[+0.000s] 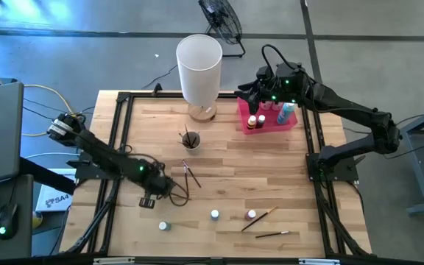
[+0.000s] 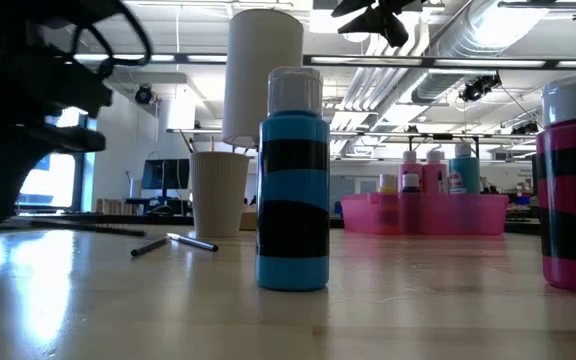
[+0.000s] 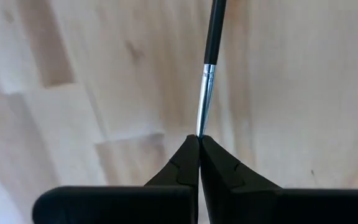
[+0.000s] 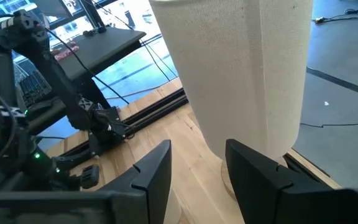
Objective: Pick & Place Paint Supplies
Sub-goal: Put the silver eyeshadow brush into the white cup
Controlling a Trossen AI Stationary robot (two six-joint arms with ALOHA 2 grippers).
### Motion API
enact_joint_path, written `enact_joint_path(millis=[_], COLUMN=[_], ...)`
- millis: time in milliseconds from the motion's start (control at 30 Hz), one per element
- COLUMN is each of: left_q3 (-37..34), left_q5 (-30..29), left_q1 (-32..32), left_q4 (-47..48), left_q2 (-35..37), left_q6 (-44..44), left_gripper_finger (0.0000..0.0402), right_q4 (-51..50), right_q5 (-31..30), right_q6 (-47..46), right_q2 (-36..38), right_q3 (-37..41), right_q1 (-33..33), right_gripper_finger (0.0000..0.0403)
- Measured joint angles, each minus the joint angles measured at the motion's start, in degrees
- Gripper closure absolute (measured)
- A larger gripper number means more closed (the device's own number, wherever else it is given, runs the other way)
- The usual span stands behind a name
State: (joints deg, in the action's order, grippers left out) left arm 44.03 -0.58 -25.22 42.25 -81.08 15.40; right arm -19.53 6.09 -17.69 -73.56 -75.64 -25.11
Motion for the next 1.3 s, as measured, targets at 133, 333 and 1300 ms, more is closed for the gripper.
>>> enact_joint_path(millis=[133,333,1300], left_q3=[0.0,0.1,36.3], left_q5=[0.4,3.2,9.1], left_q1=[5.2,12.1,34.9], left_q4=[0.4,4.6,38.5], left_q2=[2.2,7.2,13.0], left_q6=[-4.4,-8.2,-16.2], left_gripper_finger=[0.0401,0.0401,0.0401], right_q4=[0.0,-0.8,1.7], right_q5=[0.0,0.0,19.4], right_q6=[0.0,0.0,8.6], right_q2=[0.0,0.0,0.0], right_q3=[0.0,0.0,0.0], right_q1=[0.0,0.0,1.4], right_gripper_finger=[0.0258,0.0258,0.0258])
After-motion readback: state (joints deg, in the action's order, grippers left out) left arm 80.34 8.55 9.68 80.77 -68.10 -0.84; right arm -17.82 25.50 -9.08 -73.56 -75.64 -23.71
